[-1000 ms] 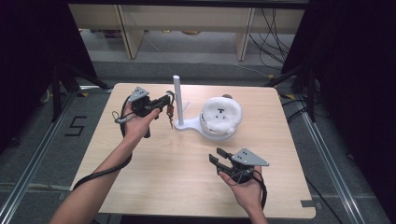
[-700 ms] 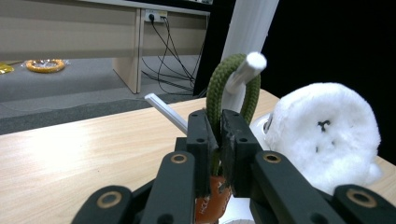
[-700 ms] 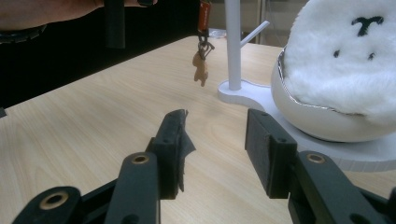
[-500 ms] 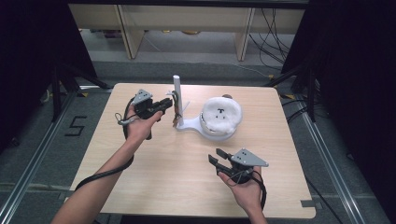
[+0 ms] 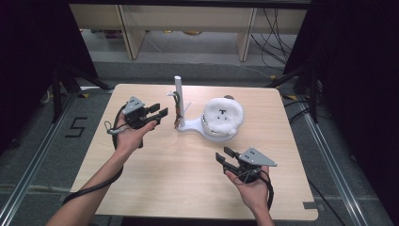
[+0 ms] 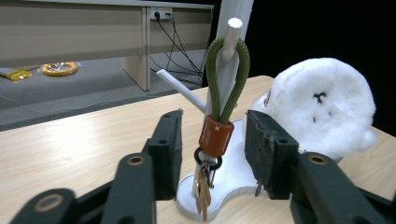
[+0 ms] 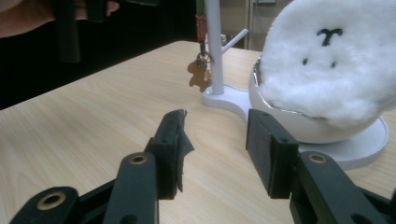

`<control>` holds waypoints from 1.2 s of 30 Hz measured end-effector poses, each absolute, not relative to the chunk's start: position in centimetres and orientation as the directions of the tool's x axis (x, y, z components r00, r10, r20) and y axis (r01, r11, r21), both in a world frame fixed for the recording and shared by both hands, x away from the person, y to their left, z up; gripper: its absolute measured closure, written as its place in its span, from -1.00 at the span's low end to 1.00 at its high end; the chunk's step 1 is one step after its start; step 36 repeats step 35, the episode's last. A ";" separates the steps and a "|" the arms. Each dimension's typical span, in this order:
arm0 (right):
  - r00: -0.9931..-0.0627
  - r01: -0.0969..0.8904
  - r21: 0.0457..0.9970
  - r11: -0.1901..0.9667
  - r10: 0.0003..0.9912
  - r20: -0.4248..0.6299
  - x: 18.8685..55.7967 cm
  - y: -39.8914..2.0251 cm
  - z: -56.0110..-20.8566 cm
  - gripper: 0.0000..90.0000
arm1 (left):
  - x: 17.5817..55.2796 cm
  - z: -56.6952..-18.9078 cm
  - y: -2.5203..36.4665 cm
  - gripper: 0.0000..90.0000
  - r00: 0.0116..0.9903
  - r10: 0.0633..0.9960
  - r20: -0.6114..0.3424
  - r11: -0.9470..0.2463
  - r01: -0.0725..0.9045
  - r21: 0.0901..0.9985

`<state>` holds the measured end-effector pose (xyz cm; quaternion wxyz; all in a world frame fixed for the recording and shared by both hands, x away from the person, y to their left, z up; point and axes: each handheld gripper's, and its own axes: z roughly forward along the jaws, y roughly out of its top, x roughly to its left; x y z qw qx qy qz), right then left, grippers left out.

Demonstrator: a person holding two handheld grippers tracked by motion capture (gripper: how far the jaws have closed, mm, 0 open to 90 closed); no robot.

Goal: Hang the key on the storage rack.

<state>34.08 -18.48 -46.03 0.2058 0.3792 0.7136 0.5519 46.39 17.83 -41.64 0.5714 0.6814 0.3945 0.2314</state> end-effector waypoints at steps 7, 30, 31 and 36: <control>-0.610 0.307 0.945 0.109 0.785 0.107 34.3 -19.4 -46.3 0.25 | 43.8 -42.0 20.0 -0.04 0.584 0.799 -0.145 -0.051 0.307 0.950; -0.530 0.394 0.916 0.079 0.834 0.156 34.6 -21.5 -49.5 0.19 | 35.6 -51.1 24.8 -0.18 0.507 0.860 -0.060 -0.085 0.258 0.962; -0.516 0.409 0.910 0.061 0.839 0.176 34.5 -21.4 -49.6 0.19 | 35.5 -51.2 24.9 -0.18 0.498 0.866 -0.053 -0.092 0.264 0.960; -0.530 0.397 0.916 0.054 0.828 0.182 34.6 -21.7 -50.0 0.18 | 35.4 -51.5 24.9 -0.19 0.492 0.869 -0.059 -0.068 0.235 0.970</control>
